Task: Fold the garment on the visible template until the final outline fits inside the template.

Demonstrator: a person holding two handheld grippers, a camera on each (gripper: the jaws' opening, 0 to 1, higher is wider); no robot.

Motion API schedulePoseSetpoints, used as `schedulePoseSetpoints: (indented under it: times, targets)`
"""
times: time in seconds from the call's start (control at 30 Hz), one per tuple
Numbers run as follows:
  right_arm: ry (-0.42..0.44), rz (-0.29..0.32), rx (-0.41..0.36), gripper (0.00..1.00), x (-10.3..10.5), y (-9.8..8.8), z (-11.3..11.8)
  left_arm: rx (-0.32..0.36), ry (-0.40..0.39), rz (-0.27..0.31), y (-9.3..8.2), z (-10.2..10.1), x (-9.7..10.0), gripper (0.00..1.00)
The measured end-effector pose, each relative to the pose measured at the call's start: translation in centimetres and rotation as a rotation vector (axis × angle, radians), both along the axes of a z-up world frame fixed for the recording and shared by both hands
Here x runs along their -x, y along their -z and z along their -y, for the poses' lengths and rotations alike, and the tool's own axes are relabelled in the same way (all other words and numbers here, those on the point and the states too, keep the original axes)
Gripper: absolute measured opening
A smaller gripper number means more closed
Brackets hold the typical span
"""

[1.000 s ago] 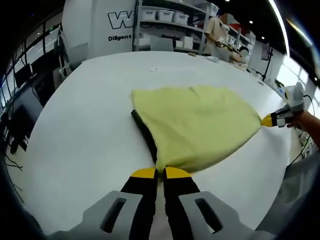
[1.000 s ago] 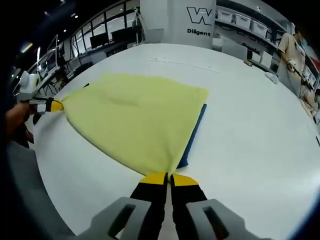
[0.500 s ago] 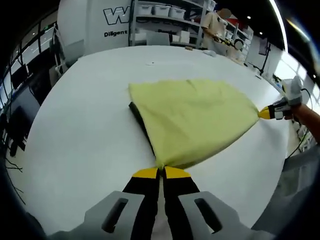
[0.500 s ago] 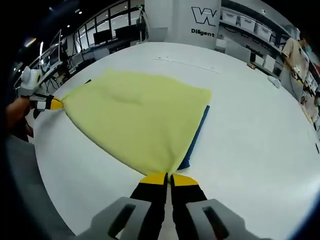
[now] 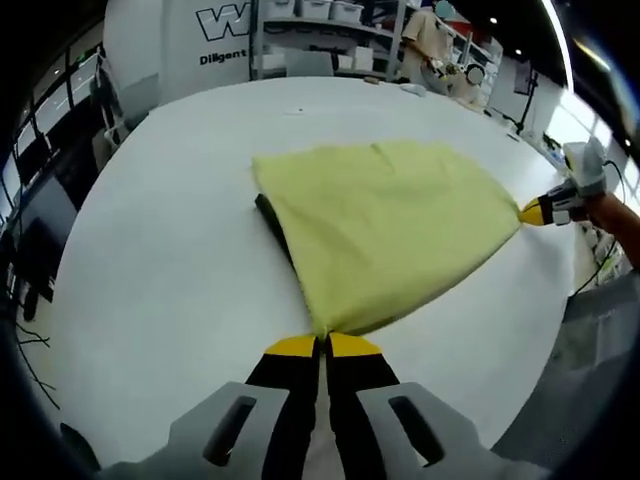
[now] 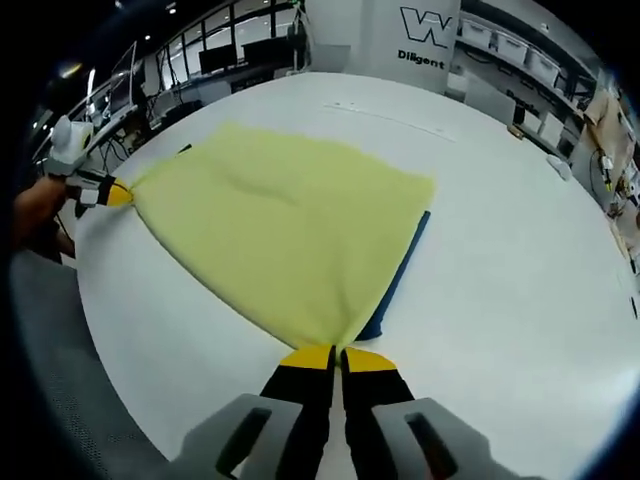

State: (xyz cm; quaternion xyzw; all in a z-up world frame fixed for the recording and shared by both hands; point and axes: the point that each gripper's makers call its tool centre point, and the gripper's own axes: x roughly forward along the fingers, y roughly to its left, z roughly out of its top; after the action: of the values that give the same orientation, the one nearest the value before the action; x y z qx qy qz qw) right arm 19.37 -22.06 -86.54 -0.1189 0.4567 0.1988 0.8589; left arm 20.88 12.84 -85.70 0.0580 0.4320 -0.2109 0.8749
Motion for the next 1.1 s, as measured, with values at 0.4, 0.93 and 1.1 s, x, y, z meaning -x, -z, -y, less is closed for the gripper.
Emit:
schedulePoseSetpoints:
  times: [0.4,0.93,1.1]
  targets:
    - [-0.001,-0.033,0.027,0.0,1.3,0.3,0.0,-0.013,0.022,-0.003,0.5,0.0,1.5,0.0]
    - [0.068,0.063,0.037,0.04,1.4,-2.3,1.9,-0.008,-0.044,0.04,-2.2,-2.1,2.4,0.09]
    - [0.102,0.16,0.026,0.07,1.0,-5.4,2.2,0.03,-0.075,0.152,-6.1,-2.4,2.6,0.18]
